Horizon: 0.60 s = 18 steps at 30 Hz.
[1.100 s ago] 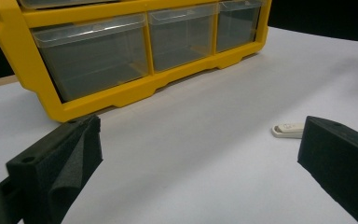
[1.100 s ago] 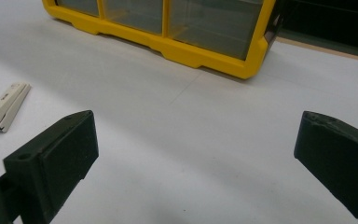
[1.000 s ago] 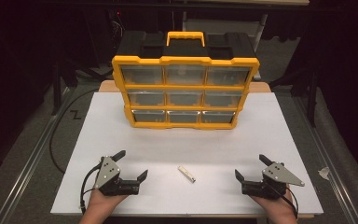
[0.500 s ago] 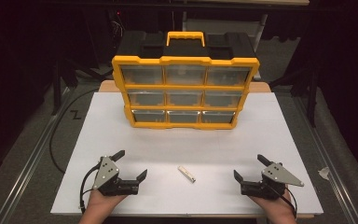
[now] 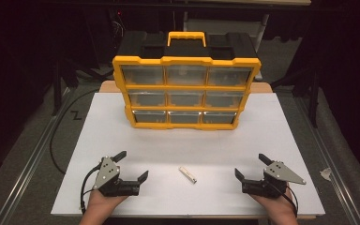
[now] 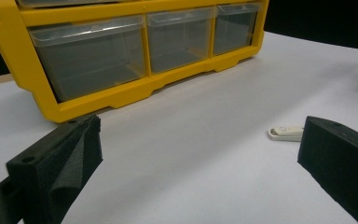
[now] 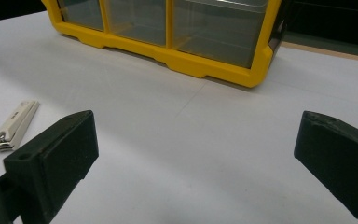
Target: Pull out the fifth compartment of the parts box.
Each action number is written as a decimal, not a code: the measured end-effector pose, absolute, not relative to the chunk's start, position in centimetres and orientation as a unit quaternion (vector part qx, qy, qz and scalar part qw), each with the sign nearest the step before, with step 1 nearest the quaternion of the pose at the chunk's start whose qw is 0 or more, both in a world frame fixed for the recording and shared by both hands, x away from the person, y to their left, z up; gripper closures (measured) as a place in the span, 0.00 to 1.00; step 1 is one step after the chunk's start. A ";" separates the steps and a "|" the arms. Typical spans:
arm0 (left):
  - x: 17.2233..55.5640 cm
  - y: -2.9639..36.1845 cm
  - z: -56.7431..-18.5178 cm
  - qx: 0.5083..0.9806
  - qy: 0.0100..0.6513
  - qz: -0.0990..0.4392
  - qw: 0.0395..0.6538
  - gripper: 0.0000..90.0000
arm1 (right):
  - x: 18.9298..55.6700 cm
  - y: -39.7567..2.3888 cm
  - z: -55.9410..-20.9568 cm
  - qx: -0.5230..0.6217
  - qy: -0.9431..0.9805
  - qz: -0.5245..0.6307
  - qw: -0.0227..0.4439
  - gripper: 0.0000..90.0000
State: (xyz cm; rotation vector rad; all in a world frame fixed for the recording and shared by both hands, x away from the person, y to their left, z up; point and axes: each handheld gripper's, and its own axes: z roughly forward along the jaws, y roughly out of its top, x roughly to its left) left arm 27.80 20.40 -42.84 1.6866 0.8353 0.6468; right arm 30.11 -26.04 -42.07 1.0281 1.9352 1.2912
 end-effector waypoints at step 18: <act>27.8 20.4 -42.8 0.709 0.351 0.267 0.551 0.00 | 33.2 -24.3 -42.2 0.395 0.734 0.472 0.288 0.01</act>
